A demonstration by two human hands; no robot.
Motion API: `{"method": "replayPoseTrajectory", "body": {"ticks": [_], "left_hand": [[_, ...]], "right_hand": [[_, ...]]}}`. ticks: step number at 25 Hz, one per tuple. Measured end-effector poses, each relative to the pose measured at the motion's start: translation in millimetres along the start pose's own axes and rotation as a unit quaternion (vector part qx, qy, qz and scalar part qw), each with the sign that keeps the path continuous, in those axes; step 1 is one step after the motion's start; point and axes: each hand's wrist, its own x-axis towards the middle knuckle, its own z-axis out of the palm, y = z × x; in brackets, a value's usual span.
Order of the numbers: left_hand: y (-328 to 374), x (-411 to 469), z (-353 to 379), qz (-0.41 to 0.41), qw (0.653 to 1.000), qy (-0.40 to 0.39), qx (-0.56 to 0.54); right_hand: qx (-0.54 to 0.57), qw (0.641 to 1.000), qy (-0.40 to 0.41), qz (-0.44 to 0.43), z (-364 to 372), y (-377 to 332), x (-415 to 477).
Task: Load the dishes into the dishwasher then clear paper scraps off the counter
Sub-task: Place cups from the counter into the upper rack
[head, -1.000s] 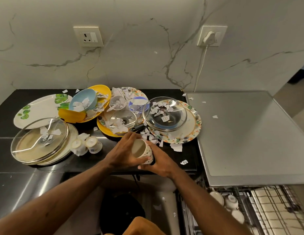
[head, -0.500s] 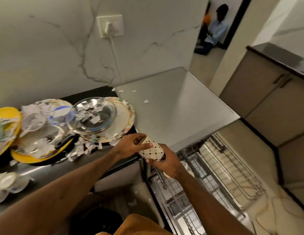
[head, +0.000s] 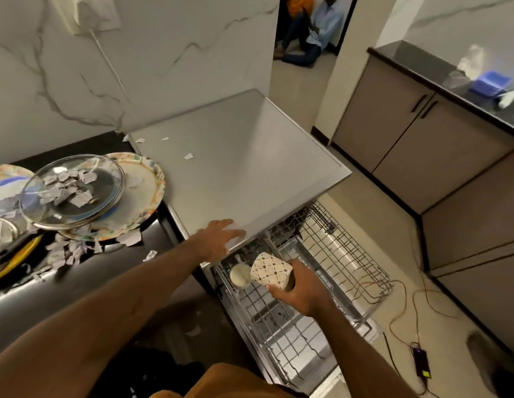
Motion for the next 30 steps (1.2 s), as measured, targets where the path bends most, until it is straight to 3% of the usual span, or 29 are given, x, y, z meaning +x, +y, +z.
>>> {"method": "replayPoseTrajectory", "body": {"ticks": [4,9,13,17,22,27,30], "left_hand": [[4.2,2.3,-1.0,-0.019,1.000,0.012,-0.016],[16.4,10.2,-9.7,-0.043,0.998,0.020,0.029],[12.4,17.8,-24.3,-0.063,0.997,-0.037,0.000],[4.0,25.3,-21.9,-0.061,0.996,-0.064,-0.020],[0.7,31.5,-18.3,-0.057,0.995,-0.077,-0.029],[1.6,29.4,-18.1,-0.059,0.995,-0.077,-0.035],[3.3,25.9,-18.8,-0.055,0.995,-0.070,-0.046]], "right_hand": [[-0.174,0.984,-0.035,0.010,14.0,11.2,25.2],[-0.281,0.957,-0.068,0.019,46.8,0.6,51.8],[-0.346,0.933,-0.093,0.022,73.5,0.6,69.3],[-0.364,0.924,-0.110,0.038,94.8,7.9,82.4],[-0.310,0.944,-0.096,0.052,129.3,21.4,100.1],[-0.360,0.915,-0.169,0.059,154.6,30.1,106.5],[-0.319,0.943,-0.081,0.044,166.4,42.1,107.4]]}}
